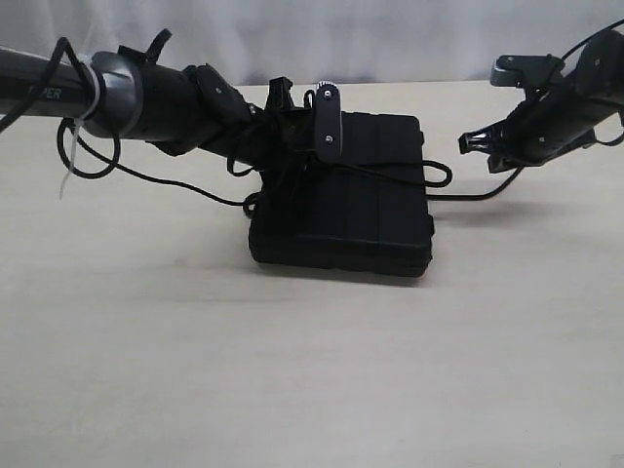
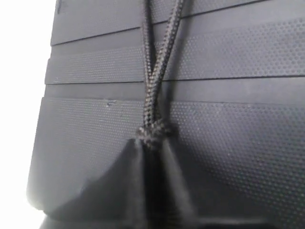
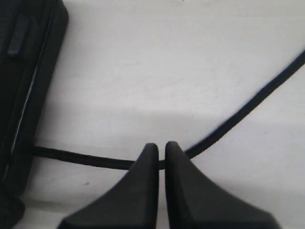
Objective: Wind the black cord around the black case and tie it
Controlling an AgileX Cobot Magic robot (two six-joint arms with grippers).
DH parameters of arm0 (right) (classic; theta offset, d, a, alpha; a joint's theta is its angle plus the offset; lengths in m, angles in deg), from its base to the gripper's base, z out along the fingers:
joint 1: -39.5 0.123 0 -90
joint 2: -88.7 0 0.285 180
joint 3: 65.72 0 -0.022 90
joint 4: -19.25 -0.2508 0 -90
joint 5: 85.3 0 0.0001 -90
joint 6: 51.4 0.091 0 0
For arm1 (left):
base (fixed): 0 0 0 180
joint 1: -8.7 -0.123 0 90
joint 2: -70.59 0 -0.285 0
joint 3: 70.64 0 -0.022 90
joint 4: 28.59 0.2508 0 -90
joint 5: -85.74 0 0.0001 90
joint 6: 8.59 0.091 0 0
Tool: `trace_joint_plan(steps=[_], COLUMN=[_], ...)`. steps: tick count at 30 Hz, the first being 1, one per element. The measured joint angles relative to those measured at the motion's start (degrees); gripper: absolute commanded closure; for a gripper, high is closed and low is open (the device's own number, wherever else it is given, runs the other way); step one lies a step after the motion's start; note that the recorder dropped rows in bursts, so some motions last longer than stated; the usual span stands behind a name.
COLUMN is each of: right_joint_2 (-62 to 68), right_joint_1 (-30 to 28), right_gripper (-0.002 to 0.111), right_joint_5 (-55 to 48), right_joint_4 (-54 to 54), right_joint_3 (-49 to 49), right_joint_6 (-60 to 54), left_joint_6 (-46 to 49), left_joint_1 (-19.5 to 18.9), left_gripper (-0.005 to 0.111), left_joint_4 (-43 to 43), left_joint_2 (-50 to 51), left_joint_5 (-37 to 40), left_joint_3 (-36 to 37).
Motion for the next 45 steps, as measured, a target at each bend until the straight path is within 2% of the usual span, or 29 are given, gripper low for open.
trace_joint_plan(steps=[2,4,5,7,10,18,23,24,30,37,42,45], right_joint_2=[0.0,0.0,0.0,0.3,1.1,5.9,8.1,8.6,13.4,13.3,10.8,7.9], right_joint_1=[0.0,-0.4,-0.8,-3.8,-6.7,-8.6,-8.6,-8.6,-7.4,-1.3,0.5,0.8], right_gripper=[0.103,0.096,0.084,0.069,0.054,0.056,0.091,0.103,0.104,0.104,0.104,0.104], right_joint_5=[-0.9,-2.1,-3.0,-6.2,-6.9,4.8,8.2,8.3,0.6,-0.9,3.7,10.9], right_joint_4=[0.0,0.0,-0.2,-3.9,-8.7,-20.9,-25.3,-25.5,-25.8,-12.4,-7.7,-7.3], right_joint_3=[0.0,0.0,0.0,0.0,-0.3,-1.8,-1.0,-0.7,7.8,10.5,6.2,-0.8], right_joint_6=[3.0,6.0,7.4,10.3,11.1,13.8,12.5,11.7,0.7,-0.6,0.2,0.9], left_joint_6=[0.1,0.1,0.2,0.2,0.2,0.2,0.2,0.2,0.1,0.1,0.0,-0.1], left_joint_1=[0.1,0.1,0.1,0.1,0.1,0.1,0.2,0.2,0.2,0.2,0.2,0.2], left_gripper=[0.107,0.107,0.107,0.107,0.107,0.107,0.107,0.107,0.107,0.107,0.107,0.107], left_joint_4=[0.0,0.0,0.0,0.0,-1.0,-2.6,-2.7,-2.7,-3.0,-3.9,-10.8,-16.6], left_joint_2=[0.1,0.1,0.1,0.1,0.1,0.1,0.1,0.1,0.1,0.1,0.1,0.1], left_joint_5=[0.0,0.0,0.0,0.0,0.0,0.9,1.2,1.2,1.2,1.2,-1.5,-2.9], left_joint_3=[0.0,0.0,0.0,0.0,0.0,0.0,0.0,0.0,0.0,0.0,0.0,0.0])
